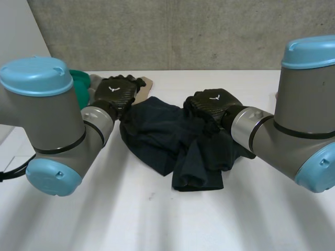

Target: Fold the laundry.

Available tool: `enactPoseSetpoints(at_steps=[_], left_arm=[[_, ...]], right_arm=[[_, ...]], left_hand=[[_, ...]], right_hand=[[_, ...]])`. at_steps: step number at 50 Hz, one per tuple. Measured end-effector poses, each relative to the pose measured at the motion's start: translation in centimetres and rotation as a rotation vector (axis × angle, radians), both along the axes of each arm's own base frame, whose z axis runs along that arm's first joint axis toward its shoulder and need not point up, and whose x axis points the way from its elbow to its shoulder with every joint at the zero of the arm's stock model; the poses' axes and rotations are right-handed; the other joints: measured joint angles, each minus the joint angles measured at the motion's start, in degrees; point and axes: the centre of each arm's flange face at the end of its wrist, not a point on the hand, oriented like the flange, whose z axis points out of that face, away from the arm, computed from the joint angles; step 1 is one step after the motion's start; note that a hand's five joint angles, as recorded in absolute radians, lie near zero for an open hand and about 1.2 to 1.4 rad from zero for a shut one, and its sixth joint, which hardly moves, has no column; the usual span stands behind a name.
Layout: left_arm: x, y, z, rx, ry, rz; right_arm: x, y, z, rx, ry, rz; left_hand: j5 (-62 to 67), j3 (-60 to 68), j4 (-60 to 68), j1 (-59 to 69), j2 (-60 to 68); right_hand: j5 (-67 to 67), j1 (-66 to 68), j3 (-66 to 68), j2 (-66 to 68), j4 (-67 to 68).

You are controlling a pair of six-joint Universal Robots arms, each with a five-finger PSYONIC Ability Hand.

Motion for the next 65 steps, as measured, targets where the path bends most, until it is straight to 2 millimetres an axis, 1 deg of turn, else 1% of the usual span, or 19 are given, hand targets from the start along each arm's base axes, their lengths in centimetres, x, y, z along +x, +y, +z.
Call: enactPoseSetpoints(at_steps=[1,2,8,13,16,21,26,30,36,40,45,49,50,53,56,61,63,64,65], left_arm=[[0.1,0.0,0.3,-0.007,0.002,0.012],[0.2,0.0,0.5,-0.010,0.003,0.020],[0.3,0.9,1.5,-0.020,0.003,0.037],[-0.5,3.1,2.6,-0.009,0.010,-0.002],[-1.4,5.1,3.3,0.017,0.026,-0.047],[-3.6,8.7,3.3,0.108,0.053,-0.129],[-6.1,11.2,1.6,0.221,0.041,-0.180],[-8.3,12.9,-1.4,0.321,-0.014,-0.186],[-10.2,14.3,-5.9,0.390,-0.114,-0.125],[-10.9,14.4,-7.7,0.379,-0.147,-0.089],[-11.4,13.7,-8.5,0.342,-0.158,-0.077],[-11.6,12.8,-8.6,0.306,-0.152,-0.076],[-11.6,12.5,-8.5,0.297,-0.148,-0.073],[-11.5,11.9,-8.2,0.276,-0.135,-0.063],[-11.2,11.1,-7.4,0.250,-0.109,-0.046],[-10.6,10.1,-5.0,0.208,-0.052,-0.025],[-10.0,9.4,-3.0,0.183,-0.017,-0.014],[-9.9,9.3,-2.7,0.179,-0.012,-0.012],[-9.4,8.8,-1.3,0.163,0.009,-0.004]], right_arm=[[-0.1,0.0,0.3,0.021,-0.021,-0.008],[-0.2,-0.1,0.5,0.031,-0.032,-0.016],[-2.2,-1.6,2.9,0.023,-0.069,-0.093],[-4.7,-3.7,4.7,-0.012,-0.054,-0.149],[-5.8,-5.0,4.8,-0.046,0.018,-0.125],[-7.0,-7.1,2.3,-0.144,0.246,0.005],[-8.1,-9.6,-1.6,-0.285,0.475,0.153],[-8.6,-11.6,-5.2,-0.397,0.589,0.255],[-8.2,-13.7,-9.1,-0.487,0.589,0.304],[-7.5,-14.6,-10.7,-0.521,0.550,0.298],[-6.6,-15.4,-12.1,-0.544,0.501,0.276],[-5.8,-15.9,-13.4,-0.546,0.460,0.256],[-5.6,-16.0,-13.8,-0.545,0.452,0.250],[-5.4,-16.3,-14.2,-0.542,0.439,0.237],[-5.2,-16.5,-14.1,-0.538,0.429,0.218],[-5.2,-16.5,-12.7,-0.525,0.405,0.176],[-5.5,-16.5,-11.1,-0.513,0.380,0.145],[-5.5,-16.5,-10.6,-0.508,0.370,0.134],[-5.7,-16.4,-9.4,-0.498,0.349,0.112]], left_hand=[[0.00,0.00,0.00,0.00,0.00],[0.00,0.00,0.00,0.00,0.00],[0.00,0.00,0.00,0.00,0.00],[0.00,0.00,0.00,0.00,0.00],[-0.01,0.00,0.00,0.00,0.00],[0.00,0.00,0.00,0.00,0.00],[-0.01,0.00,0.00,0.00,0.00],[0.00,0.00,0.00,0.00,0.00],[0.00,0.00,0.00,0.00,0.00],[0.58,0.81,1.19,1.02,0.85],[11.47,12.33,12.95,14.04,12.28],[33.08,34.05,34.92,36.15,35.50],[42.72,44.66,44.62,45.56,45.14],[53.89,54.60,55.91,53.73,55.50],[54.25,55.62,56.79,53.73,56.37],[54.25,55.62,56.78,53.73,56.37],[54.25,55.62,56.79,53.73,56.37],[54.25,55.62,56.79,53.73,56.37],[54.25,55.62,56.79,53.73,56.37]], right_hand=[[-10.08,-9.89,-9.75,-10.20,-9.75],[-13.95,-13.16,-13.62,-13.59,-13.51],[-28.10,-26.83,-27.53,-27.00,-27.40],[-28.87,-27.76,-29.19,-28.64,-28.78],[-28.87,-27.76,-29.19,-28.64,-28.78],[-28.87,-27.76,-29.18,-28.63,-28.77],[-28.86,-27.76,-29.19,-28.63,-28.78],[-28.74,-27.75,-29.14,-28.63,-28.78],[-24.72,-25.79,-25.80,-25.53,-26.07],[-20.73,-21.30,-21.90,-21.94,-22.10],[-17.38,-18.11,-18.91,-19.14,-18.70],[-11.20,-10.97,-11.83,-11.50,-11.66],[-8.13,-7.48,-8.83,-8.38,-8.77],[13.09,13.21,13.46,14.60,13.50],[24.31,21.69,24.52,24.44,25.19],[24.56,21.69,24.78,24.44,25.95],[24.56,21.69,24.77,24.44,25.97],[24.56,21.69,24.77,24.44,25.97],[24.56,21.69,24.77,24.44,25.97]])
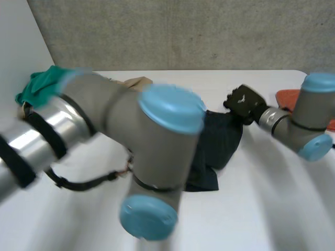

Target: Fold the laundry.

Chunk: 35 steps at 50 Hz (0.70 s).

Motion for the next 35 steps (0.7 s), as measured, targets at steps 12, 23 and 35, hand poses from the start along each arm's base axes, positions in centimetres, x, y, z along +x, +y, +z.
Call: enactPoseSetpoints(at_steps=[12,23,35], left_arm=[[9.8,-3.2,18.2,-0.327,0.214,0.044],[12.6,-7.1,16.5,-0.265,0.127,0.103],[10.9,-17.2,13.1,-0.390,0.199,0.113]], right_arm=[[-4.3,5.0,18.7,0.099,-0.376,-0.204],[-2.7,12.1,23.1,0.229,-0.471,-0.191],[2.7,8.0,17.8,0.100,-0.501,-0.224]], left_hand=[[0.76,0.15,0.07,-0.02,0.18],[0.76,0.32,0.24,-0.02,0.27],[0.76,0.33,0.25,-0.02,0.29]], right_hand=[[0.67,0.00,0.00,0.00,0.16],[1.32,0.00,0.00,0.00,0.18],[1.32,0.00,0.00,0.00,0.21]])
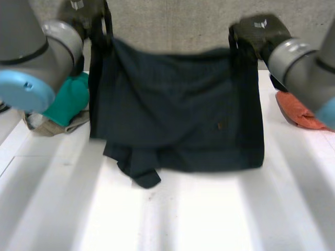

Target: Fold the laundry.

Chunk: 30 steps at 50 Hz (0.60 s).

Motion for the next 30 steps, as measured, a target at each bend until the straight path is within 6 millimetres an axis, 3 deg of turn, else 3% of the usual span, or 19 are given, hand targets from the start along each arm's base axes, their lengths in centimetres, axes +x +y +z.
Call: enactPoseSetpoints(at_steps=[4,8,14,18,23,26,27,28,30], left_arm=[[0.0,-1.1,5.0,-0.221,0.118,-0.008],[0.4,0.0,9.5,-0.372,0.219,-0.035],[0.8,1.9,12.0,-0.411,0.265,-0.082],[0.9,1.7,9.5,-0.294,0.223,-0.087],[1.2,0.7,1.8,-0.023,0.117,-0.065],[1.5,0.7,-4.1,0.159,0.046,-0.057],[1.6,0.7,-4.8,0.180,0.038,-0.057],[1.7,0.9,-7.6,0.262,0.007,-0.059],[1.8,1.2,-11.1,0.360,-0.032,-0.066]], right_arm=[[1.5,-1.8,2.6,-0.240,-0.127,-0.041],[1.8,-1.8,6.6,-0.430,-0.250,-0.058],[1.2,-0.6,9.1,-0.472,-0.283,-0.047],[1.0,0.0,7.0,-0.343,-0.203,-0.021],[0.2,1.3,0.2,-0.021,-0.028,0.021],[-0.4,2.4,-5.1,0.168,0.072,0.045],[-0.5,2.5,-5.7,0.187,0.084,0.047],[-0.8,2.9,-8.1,0.253,0.125,0.055],[-1.1,3.2,-11.1,0.320,0.177,0.063]], left_hand=[[0.00,0.00,0.00,0.00,0.00],[0.00,0.00,0.00,0.00,0.00],[0.00,0.00,0.00,0.00,0.00],[0.00,0.00,0.00,0.00,0.00],[0.00,0.00,0.01,0.00,0.00],[0.00,0.00,0.01,0.00,0.00],[0.00,0.00,0.01,0.00,0.00],[0.00,0.00,0.01,0.00,0.00],[0.00,0.00,0.01,0.00,0.01]], right_hand=[[-0.05,0.00,0.00,0.00,0.00],[0.00,0.00,0.00,0.00,0.00],[0.00,0.00,0.00,0.00,0.00],[0.21,0.00,0.00,0.00,0.00],[0.20,0.00,0.00,0.00,0.00],[0.20,0.00,0.00,0.00,0.00],[0.20,0.00,0.00,0.00,0.00],[0.20,0.00,0.00,0.00,0.00],[0.20,0.00,0.00,0.00,0.00]])
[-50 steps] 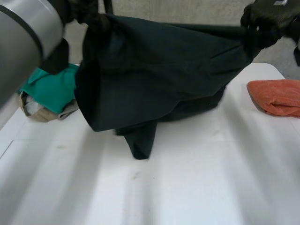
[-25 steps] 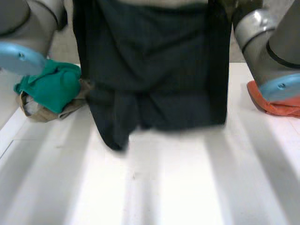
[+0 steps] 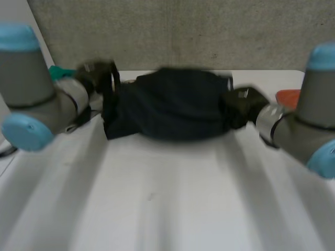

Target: Fold the laundry.

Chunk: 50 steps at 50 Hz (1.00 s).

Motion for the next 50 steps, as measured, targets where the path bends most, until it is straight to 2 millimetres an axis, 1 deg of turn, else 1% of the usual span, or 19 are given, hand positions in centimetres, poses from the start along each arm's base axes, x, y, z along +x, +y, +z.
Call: enactPoseSetpoints(at_steps=[3,4,5,7,8,9,10,13,18,22,25,28,29,33,35,40,44,46,50], left_arm=[[0.1,0.3,-3.6,0.096,-0.040,-0.015],[0.1,0.3,-5.2,0.140,-0.059,-0.020],[0.1,0.4,-6.2,0.166,-0.071,-0.023],[0.2,0.3,-7.7,0.206,-0.090,-0.028],[0.3,0.3,-8.0,0.219,-0.096,-0.029],[0.3,0.3,-8.4,0.235,-0.103,-0.031],[0.3,0.3,-8.6,0.246,-0.108,-0.033],[0.3,0.5,-8.0,0.256,-0.115,-0.040],[0.4,1.4,-5.2,0.212,-0.120,-0.052],[0.9,2.7,-2.7,0.138,-0.148,-0.060],[1.2,3.9,-1.5,0.087,-0.188,-0.067],[1.6,5.4,-0.9,0.050,-0.241,-0.077],[1.8,6.4,-0.9,0.034,-0.282,-0.086],[2.1,8.4,-1.3,0.016,-0.368,-0.103],[2.2,9.7,-1.8,0.013,-0.420,-0.112],[2.2,11.5,-3.2,0.022,-0.485,-0.112],[2.1,11.7,-4.1,0.035,-0.491,-0.102],[1.9,11.5,-5.4,0.064,-0.479,-0.092],[1.5,11.0,-6.6,0.103,-0.449,-0.097]], right_arm=[[-0.3,0.2,-3.1,0.047,0.056,0.009],[-0.4,0.1,-4.4,0.060,0.079,0.009],[-0.4,0.0,-5.1,0.066,0.093,0.008],[-0.5,-0.3,-6.2,0.069,0.115,-0.002],[-0.5,-0.3,-6.3,0.070,0.117,-0.005],[-0.6,-0.6,-6.6,0.069,0.127,-0.022],[-0.7,-0.8,-6.7,0.066,0.131,-0.038],[-0.9,-1.2,-6.3,0.056,0.127,-0.083],[-1.4,-1.3,-4.2,0.029,0.099,-0.138],[-1.9,-0.5,-2.6,0.013,0.108,-0.138],[-2.3,0.3,-1.7,0.002,0.129,-0.122],[-2.8,1.4,-1.0,-0.015,0.162,-0.086],[-3.1,2.1,-0.8,-0.024,0.182,-0.059],[-3.5,3.8,-0.9,-0.034,0.222,0.013],[-3.6,4.9,-1.4,-0.038,0.244,0.070],[-3.4,6.6,-3.0,-0.070,0.271,0.185],[-3.2,6.8,-4.1,-0.107,0.275,0.229],[-2.9,6.6,-5.2,-0.149,0.275,0.258],[-2.5,6.0,-6.3,-0.178,0.275,0.269]], left_hand=[[0.00,0.00,0.00,0.00,-0.01],[-0.48,-0.47,-0.55,-0.47,-0.86],[-7.18,-7.66,-7.70,-6.25,-8.18],[-14.19,-14.09,-14.70,-13.93,-14.82],[-14.19,-14.09,-14.70,-13.93,-14.82],[-30.01,-30.76,-30.66,-31.24,-31.65],[-35.93,-35.71,-36.64,-37.09,-36.55],[-47.18,-46.55,-47.78,-45.34,-47.45],[-52.17,-51.51,-52.28,-48.57,-51.93],[-52.59,-51.97,-52.66,-48.83,-52.37],[-52.59,-51.97,-52.66,-48.83,-52.36],[-52.59,-51.97,-52.66,-48.83,-52.37],[-52.58,-51.97,-52.66,-48.83,-52.36],[-49.34,-49.33,-49.91,-46.58,-49.90],[-45.94,-46.20,-46.59,-43.26,-46.88],[-40.50,-40.87,-41.12,-38.20,-41.63],[-40.36,-40.86,-40.98,-38.20,-41.56],[-40.37,-40.86,-40.98,-38.20,-41.56],[-41.21,-41.12,-41.65,-38.58,-41.74]], right_hand=[[0.00,0.00,0.00,0.00,0.00],[-0.23,0.00,-0.17,-0.10,-0.25],[-1.06,0.00,-1.04,-0.63,-1.65],[-3.72,-1.81,-4.52,-3.74,-4.95],[-6.65,-3.68,-6.66,-5.94,-7.82],[-15.73,-12.03,-15.29,-14.94,-16.45],[-20.42,-16.93,-19.79,-20.02,-20.96],[-29.37,-24.76,-28.17,-27.85,-29.48],[-42.62,-36.82,-40.68,-40.27,-42.18],[-46.09,-39.79,-43.44,-42.66,-45.96],[-46.67,-39.82,-43.51,-42.66,-46.14],[-46.66,-39.81,-43.51,-42.66,-46.14],[-46.47,-39.81,-43.51,-42.66,-46.14],[-43.37,-39.09,-43.31,-42.42,-44.47],[-40.67,-36.88,-41.23,-40.75,-41.89],[-39.03,-35.53,-39.44,-38.73,-40.33],[-38.83,-35.53,-39.44,-38.73,-40.33],[-38.80,-35.53,-39.43,-38.73,-40.33],[-38.10,-34.60,-38.36,-37.93,-39.44]])
